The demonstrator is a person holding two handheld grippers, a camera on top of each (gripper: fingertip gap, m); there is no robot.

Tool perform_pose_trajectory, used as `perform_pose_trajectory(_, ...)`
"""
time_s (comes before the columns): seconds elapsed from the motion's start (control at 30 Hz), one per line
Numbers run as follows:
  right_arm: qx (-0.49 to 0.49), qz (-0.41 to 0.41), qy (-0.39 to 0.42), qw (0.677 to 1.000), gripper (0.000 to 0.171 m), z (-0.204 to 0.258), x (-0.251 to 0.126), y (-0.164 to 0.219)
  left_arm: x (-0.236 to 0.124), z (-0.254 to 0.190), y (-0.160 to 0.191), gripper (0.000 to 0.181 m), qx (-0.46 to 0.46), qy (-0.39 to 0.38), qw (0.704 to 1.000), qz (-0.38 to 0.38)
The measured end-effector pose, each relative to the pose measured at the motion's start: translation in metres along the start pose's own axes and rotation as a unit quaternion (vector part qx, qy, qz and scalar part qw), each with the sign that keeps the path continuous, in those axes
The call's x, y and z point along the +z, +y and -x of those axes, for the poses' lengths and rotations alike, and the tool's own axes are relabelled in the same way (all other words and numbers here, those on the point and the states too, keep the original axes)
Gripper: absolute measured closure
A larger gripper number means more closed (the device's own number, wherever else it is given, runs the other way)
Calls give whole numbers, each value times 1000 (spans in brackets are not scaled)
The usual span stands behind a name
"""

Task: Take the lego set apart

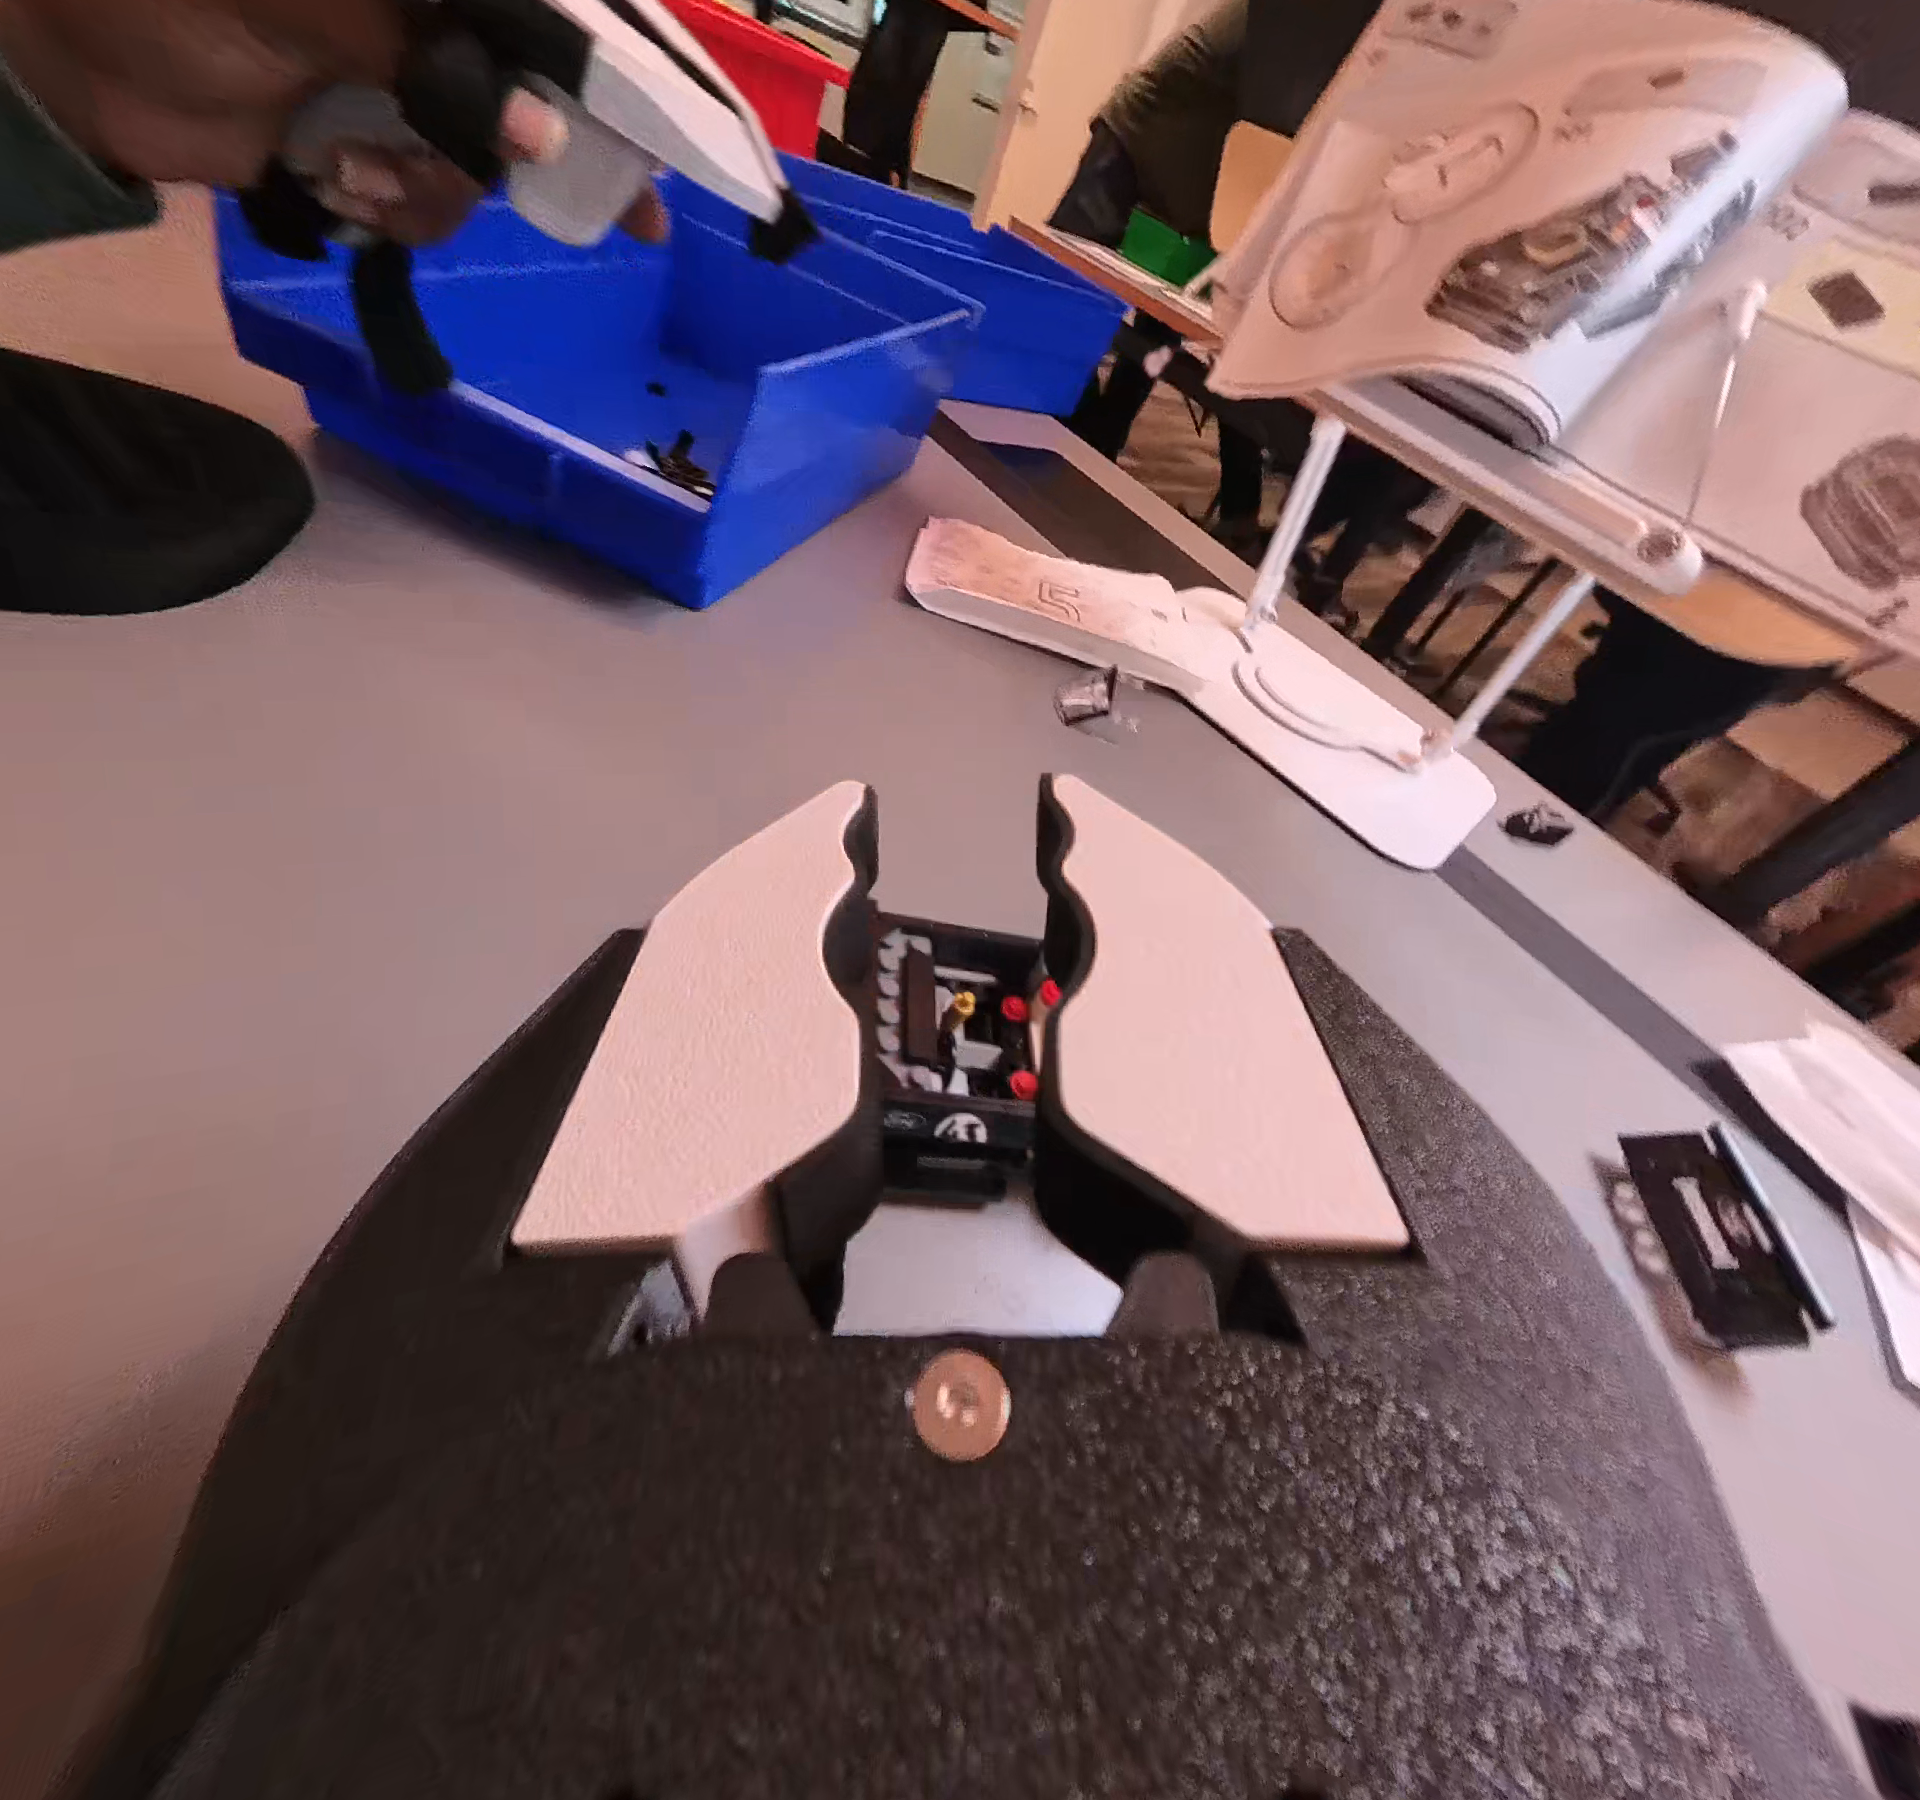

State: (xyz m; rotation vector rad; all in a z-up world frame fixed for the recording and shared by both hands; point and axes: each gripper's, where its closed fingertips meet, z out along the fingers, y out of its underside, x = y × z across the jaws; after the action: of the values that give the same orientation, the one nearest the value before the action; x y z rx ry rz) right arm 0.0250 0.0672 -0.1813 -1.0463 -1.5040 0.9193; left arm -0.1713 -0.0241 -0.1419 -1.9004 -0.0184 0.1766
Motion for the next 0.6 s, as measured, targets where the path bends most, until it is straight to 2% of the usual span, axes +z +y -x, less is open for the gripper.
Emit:
perform_pose_trajectory(0.17,49,18,5,999,142,-12,0,11,-7,50,49,178,-27,-97,990,98)
perform_pose_trajectory(0.2,53,18,7,998,142,-14,-1,12,-6,53,55,175,-28,-108,988,110)
perform_pose_trajectory(0.27,57,18,11,998,142,-16,-1,13,-5,55,65,159,-33,-115,984,132)
perform_pose_trajectory(0.47,68,15,13,997,142,-19,-3,13,-4,61,68,122,-43,-134,981,131)
perform_pose_trajectory(0.6,74,12,13,997,143,-20,-3,12,-5,60,62,116,-42,-133,984,111)
